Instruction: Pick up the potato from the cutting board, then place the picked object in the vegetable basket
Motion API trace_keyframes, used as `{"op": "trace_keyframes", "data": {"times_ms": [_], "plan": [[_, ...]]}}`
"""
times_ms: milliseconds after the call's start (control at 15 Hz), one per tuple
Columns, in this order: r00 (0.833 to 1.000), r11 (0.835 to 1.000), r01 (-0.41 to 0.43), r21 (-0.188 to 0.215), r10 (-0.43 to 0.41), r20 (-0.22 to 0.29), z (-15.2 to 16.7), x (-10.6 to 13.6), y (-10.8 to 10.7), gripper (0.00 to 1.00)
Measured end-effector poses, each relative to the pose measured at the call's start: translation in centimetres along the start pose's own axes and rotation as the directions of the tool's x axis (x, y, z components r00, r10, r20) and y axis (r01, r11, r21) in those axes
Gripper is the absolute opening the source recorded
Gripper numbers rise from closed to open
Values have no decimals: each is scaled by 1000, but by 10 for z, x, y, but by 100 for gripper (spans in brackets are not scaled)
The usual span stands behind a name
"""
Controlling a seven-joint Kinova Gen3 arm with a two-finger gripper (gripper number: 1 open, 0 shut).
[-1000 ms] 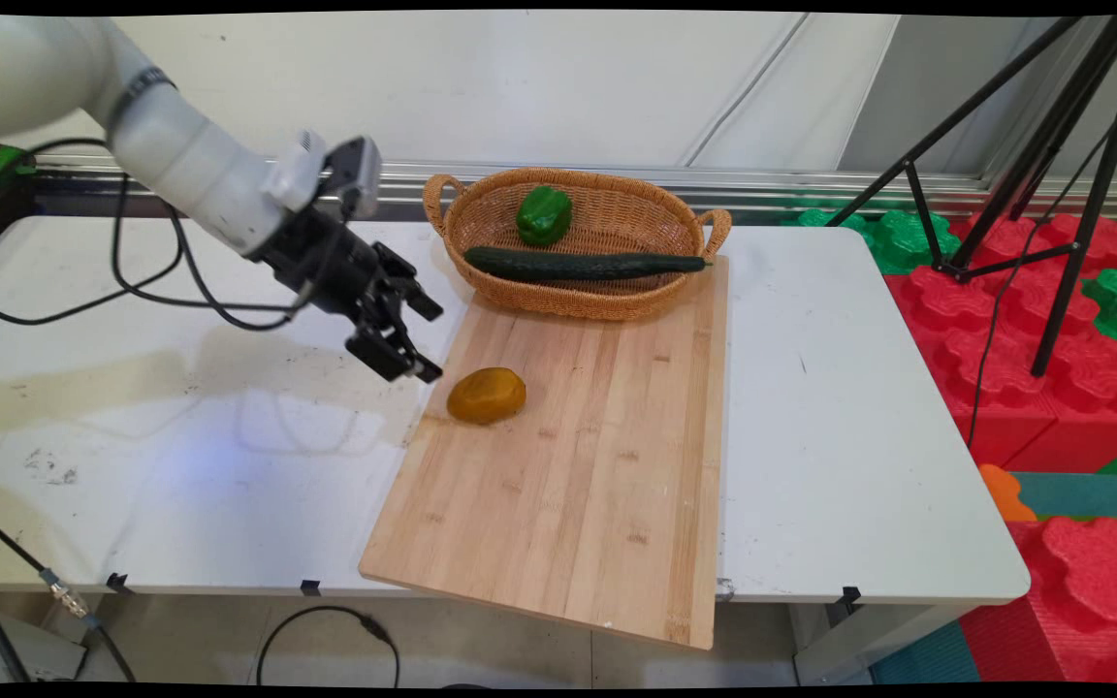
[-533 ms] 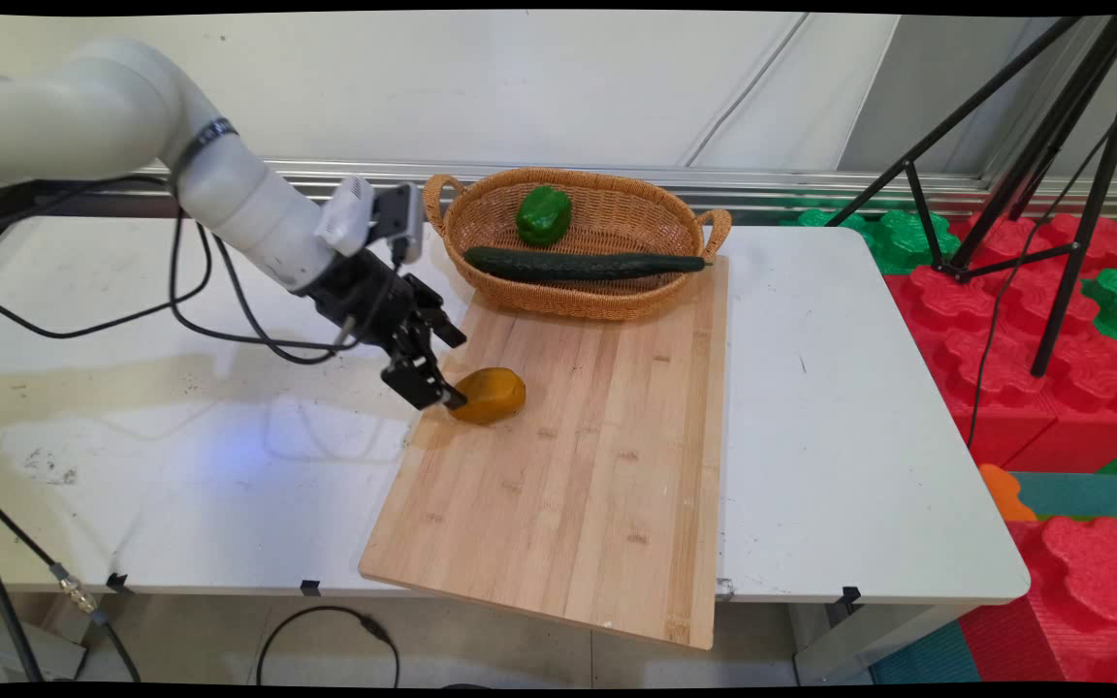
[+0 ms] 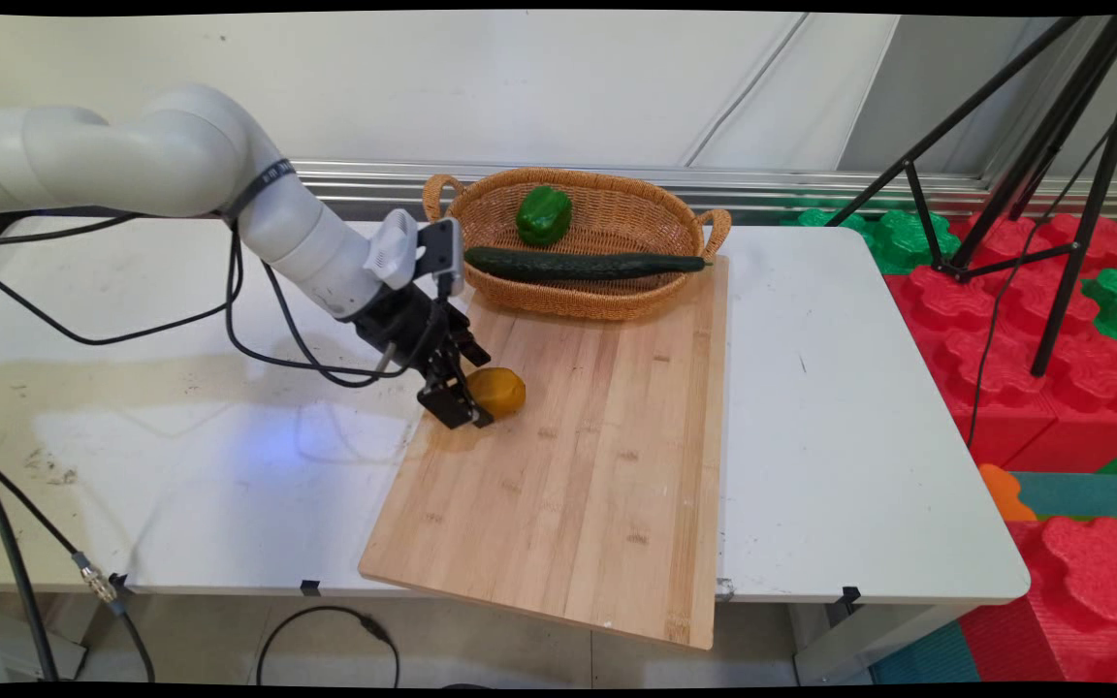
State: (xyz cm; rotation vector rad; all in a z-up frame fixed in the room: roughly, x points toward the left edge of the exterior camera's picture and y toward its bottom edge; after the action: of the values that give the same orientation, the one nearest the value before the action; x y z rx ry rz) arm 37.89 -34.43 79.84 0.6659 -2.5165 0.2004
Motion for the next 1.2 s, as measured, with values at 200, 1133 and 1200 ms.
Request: {"op": "trace_keyframes", "data": {"times_ms": [200, 1133, 1200], "plan": [[1000, 1000, -1, 2, 1, 4, 8, 1, 0, 100], [999, 1000, 7, -4, -7, -53, -6, 1, 5, 0], [998, 1000, 4, -8, -5, -61, -13, 0, 6, 0]]}}
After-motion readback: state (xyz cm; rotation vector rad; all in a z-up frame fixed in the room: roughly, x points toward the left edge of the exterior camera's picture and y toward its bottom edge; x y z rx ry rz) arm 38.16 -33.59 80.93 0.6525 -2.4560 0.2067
